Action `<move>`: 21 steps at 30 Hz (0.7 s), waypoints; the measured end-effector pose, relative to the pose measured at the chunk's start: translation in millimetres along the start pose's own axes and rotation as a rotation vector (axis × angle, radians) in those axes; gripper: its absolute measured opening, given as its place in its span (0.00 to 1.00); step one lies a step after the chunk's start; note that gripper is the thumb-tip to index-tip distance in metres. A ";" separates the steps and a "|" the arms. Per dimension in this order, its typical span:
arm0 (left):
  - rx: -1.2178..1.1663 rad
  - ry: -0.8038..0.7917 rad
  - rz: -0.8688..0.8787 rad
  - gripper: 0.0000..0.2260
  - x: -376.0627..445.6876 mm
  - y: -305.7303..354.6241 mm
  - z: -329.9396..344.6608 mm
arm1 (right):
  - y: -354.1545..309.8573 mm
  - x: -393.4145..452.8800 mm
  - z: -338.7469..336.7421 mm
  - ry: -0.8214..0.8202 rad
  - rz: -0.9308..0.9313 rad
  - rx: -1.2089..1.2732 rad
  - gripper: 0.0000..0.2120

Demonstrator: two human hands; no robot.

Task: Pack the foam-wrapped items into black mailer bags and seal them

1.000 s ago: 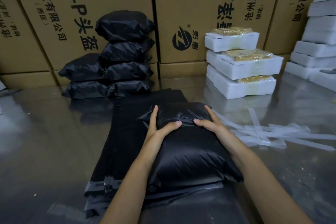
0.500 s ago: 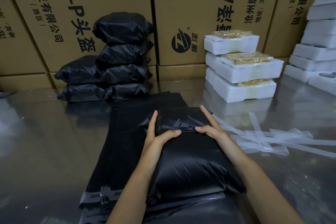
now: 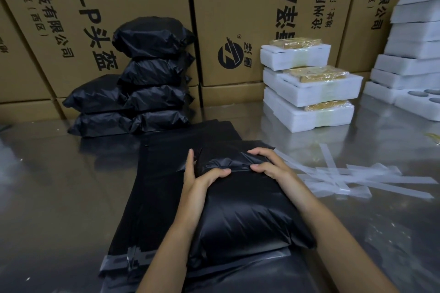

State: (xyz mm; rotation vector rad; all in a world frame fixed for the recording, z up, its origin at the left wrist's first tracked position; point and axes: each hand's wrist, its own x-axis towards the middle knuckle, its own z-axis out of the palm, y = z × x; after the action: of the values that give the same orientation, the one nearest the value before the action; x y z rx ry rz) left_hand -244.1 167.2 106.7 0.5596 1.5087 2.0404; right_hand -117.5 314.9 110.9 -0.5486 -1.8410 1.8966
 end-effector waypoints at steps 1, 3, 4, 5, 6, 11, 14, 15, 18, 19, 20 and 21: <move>0.027 0.027 -0.009 0.51 0.0 0.7 0.1 | 0.4 0.2 0.3 0.011 -0.009 -0.005 0.14; 0.128 0.093 -0.018 0.52 -0.1 1.9 0.2 | -0.1 0.2 1.2 0.054 -0.033 -0.015 0.17; 0.167 0.117 -0.022 0.51 -0.4 2.1 -0.1 | -1.0 -0.1 1.8 0.083 -0.042 -0.012 0.21; 0.183 0.130 -0.026 0.49 -1.3 2.5 -0.4 | -1.7 -0.1 2.2 0.113 -0.043 -0.007 0.28; 0.187 0.138 -0.029 0.47 -2.5 3.3 -0.2 | -1.7 0.5 1.9 0.144 -0.035 -0.003 0.35; 0.131 0.162 -0.029 0.38 -5.4 5.0 1.1 | -0.5 3.4 0.9 0.194 0.015 0.018 0.44; 0.128 0.156 -0.024 0.35 -5.7 5.4 1.1 | -0.2 2.4 1.7 0.204 0.005 0.028 0.42; 0.134 0.154 -0.022 0.34 -6.0 5.3 0.6 | 0.3 2.2 1.6 0.206 0.001 0.038 0.41; 0.197 0.143 -0.009 0.30 -7.4 5.7 -0.1 | -1.4 0.6 2.5 0.217 -0.004 0.042 0.38; 0.228 0.136 -0.005 0.30 -8.2 6.3 -0.4 | -1.7 0.1 2.6 0.221 -0.002 0.038 0.37; 0.256 0.132 -0.005 0.32 -8.2 7.5 -0.5 | -3.0 -1.3 2.8 0.220 0.008 0.027 0.36; 0.293 0.136 -0.002 0.34 -7.9 9.4 -0.6 | -5.0 -3.2 2.7 0.211 0.018 0.006 0.35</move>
State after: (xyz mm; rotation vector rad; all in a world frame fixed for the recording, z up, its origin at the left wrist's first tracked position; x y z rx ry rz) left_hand -240.0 159.6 115.4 0.5376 1.9051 1.9004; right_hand -116.3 311.0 116.0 -0.7349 -1.6997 1.7802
